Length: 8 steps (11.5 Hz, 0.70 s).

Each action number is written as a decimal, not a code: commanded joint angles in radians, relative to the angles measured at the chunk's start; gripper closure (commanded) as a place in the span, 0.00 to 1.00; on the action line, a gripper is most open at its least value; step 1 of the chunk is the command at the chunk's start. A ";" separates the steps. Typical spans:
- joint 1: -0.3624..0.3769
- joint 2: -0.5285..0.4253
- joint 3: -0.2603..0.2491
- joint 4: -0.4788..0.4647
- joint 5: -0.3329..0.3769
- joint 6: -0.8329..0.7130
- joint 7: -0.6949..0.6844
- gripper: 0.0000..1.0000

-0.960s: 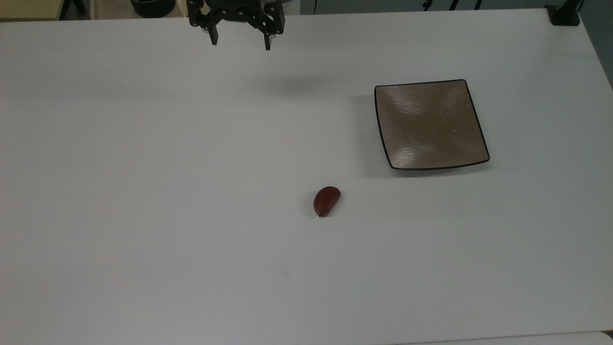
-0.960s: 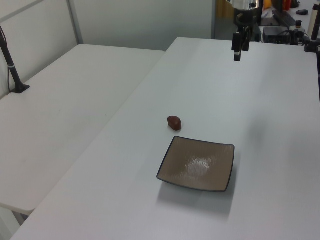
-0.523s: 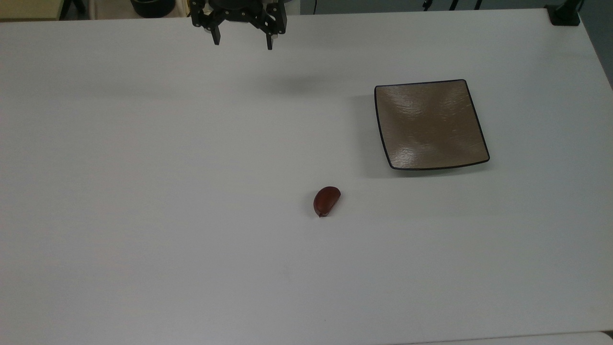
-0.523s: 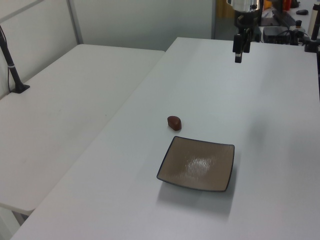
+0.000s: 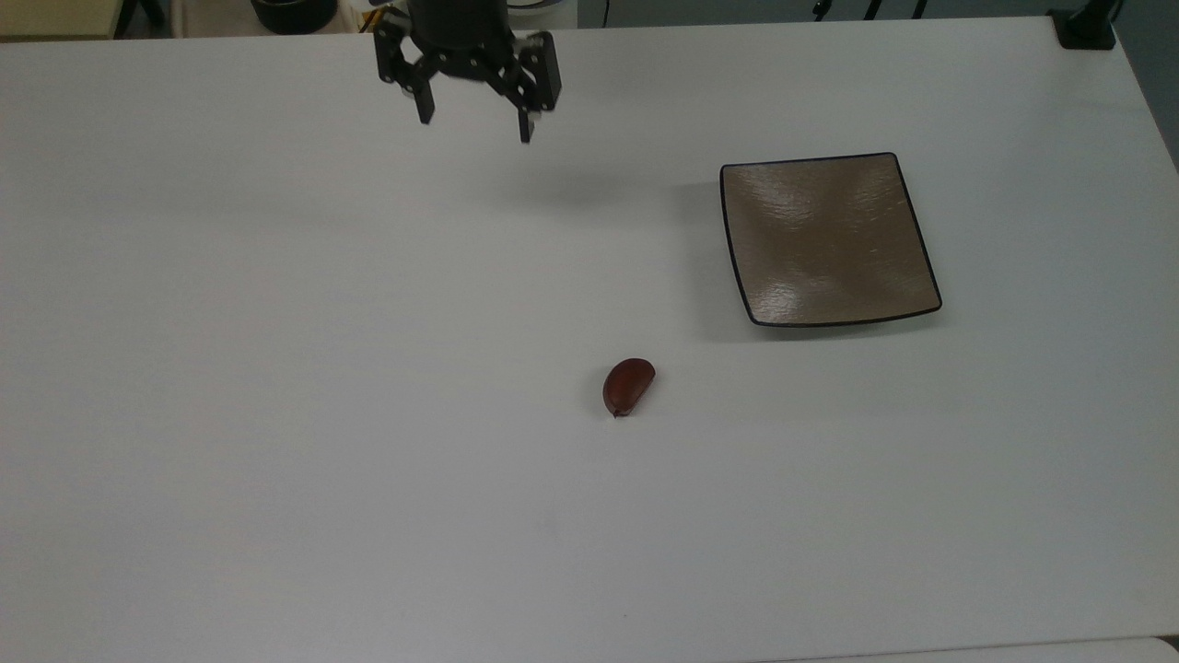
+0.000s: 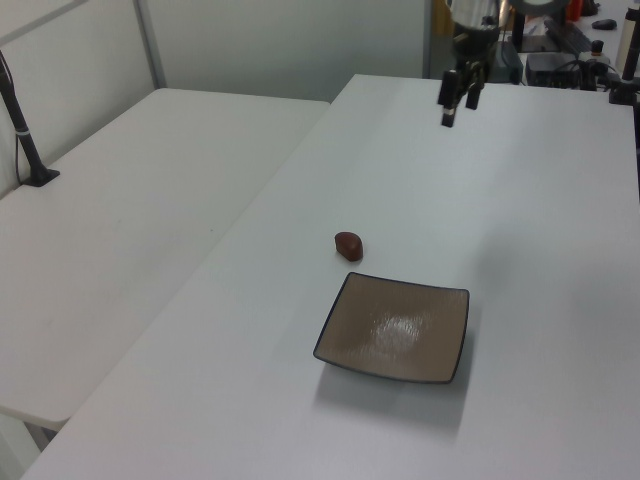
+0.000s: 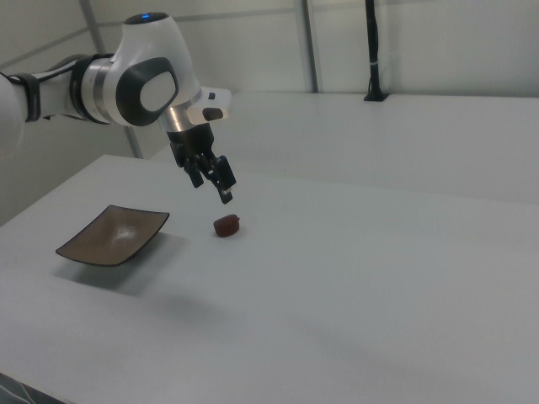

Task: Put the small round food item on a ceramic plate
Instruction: 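Move the open gripper down over the dark red food item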

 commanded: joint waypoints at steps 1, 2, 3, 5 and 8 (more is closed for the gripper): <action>0.051 0.063 -0.004 -0.008 0.002 0.161 0.226 0.00; 0.077 0.095 -0.004 0.012 0.002 0.213 0.298 0.00; 0.101 0.140 -0.004 0.035 -0.010 0.244 0.379 0.00; 0.132 0.230 -0.004 0.073 -0.068 0.319 0.525 0.00; 0.154 0.403 0.004 0.217 -0.192 0.356 0.755 0.00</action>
